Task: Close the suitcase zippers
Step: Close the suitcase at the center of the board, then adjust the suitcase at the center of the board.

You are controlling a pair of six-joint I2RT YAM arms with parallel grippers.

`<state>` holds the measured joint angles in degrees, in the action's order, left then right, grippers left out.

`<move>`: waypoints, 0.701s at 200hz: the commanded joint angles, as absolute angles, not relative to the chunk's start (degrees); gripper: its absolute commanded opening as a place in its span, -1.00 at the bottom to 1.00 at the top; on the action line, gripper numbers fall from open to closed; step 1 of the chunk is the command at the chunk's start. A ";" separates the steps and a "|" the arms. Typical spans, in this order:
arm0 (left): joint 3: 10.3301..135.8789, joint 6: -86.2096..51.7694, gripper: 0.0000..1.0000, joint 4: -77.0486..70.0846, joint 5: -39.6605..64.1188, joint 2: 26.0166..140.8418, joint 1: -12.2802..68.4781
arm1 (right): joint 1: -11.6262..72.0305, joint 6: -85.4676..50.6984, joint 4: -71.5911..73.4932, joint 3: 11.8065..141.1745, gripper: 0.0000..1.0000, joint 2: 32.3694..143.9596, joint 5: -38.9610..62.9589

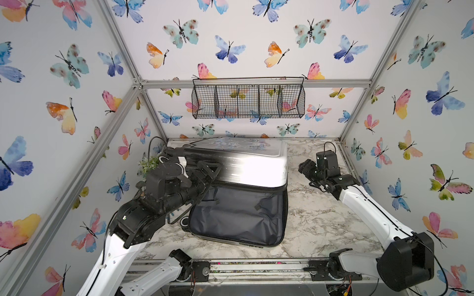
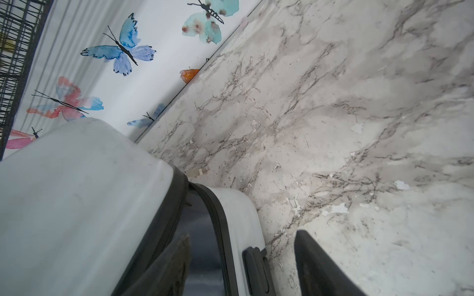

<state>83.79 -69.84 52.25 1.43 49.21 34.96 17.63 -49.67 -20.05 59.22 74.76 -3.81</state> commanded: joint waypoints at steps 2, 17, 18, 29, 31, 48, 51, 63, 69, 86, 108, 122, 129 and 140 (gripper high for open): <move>91.49 -64.70 0.87 56.07 -2.95 47.27 35.07 | 17.00 -44.74 -19.57 62.32 0.35 77.08 -1.68; 92.70 -63.51 0.87 56.11 -2.04 47.16 35.07 | 16.13 -43.15 -20.30 64.27 0.36 78.40 0.01; 92.85 -63.35 0.87 56.14 -2.03 47.14 35.07 | 16.11 -43.07 -20.48 64.39 0.36 78.44 0.05; 95.05 -61.75 0.88 57.60 -3.25 47.26 35.07 | 15.20 -42.09 -21.16 65.44 0.36 78.75 0.60; 95.48 -61.47 0.88 57.99 -3.71 47.26 35.07 | 15.07 -41.92 -21.11 65.58 0.36 78.71 0.68; 96.39 -59.83 0.88 60.54 -9.69 46.64 35.02 | 14.46 -40.17 -20.66 66.82 0.35 78.57 1.74; 95.84 -59.57 0.88 60.62 -10.34 46.55 34.99 | 14.42 -39.95 -20.65 67.02 0.36 78.65 2.17; 93.19 -58.66 0.87 61.24 -13.61 47.36 35.07 | 14.43 -39.19 -19.84 66.95 0.36 78.66 5.05; 91.88 -58.71 0.88 62.02 -14.93 48.56 35.07 | 14.43 -38.73 -19.15 66.58 0.36 78.66 7.28; 88.99 -56.69 0.90 62.11 -18.43 53.41 34.98 | 14.42 -36.83 -18.53 65.54 0.37 78.66 12.70; 87.20 -50.32 0.94 58.08 -20.65 58.78 30.81 | 14.41 -34.02 -17.50 63.88 0.40 78.01 18.62; 85.00 -45.98 0.95 52.38 -12.56 61.19 21.20 | 14.42 -33.27 -16.97 63.50 0.43 78.05 22.70; 83.10 -44.40 0.96 48.45 -7.74 62.01 16.99 | 14.48 -32.68 -16.65 63.33 0.46 77.98 24.60; 80.63 -42.46 0.96 44.53 -2.90 64.21 11.66 | 14.41 -32.10 -14.93 62.68 0.50 77.67 27.22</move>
<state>84.62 -51.33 53.84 -12.12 61.98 22.79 14.28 -35.48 -17.96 64.01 78.72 18.02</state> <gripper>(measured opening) 0.978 0.737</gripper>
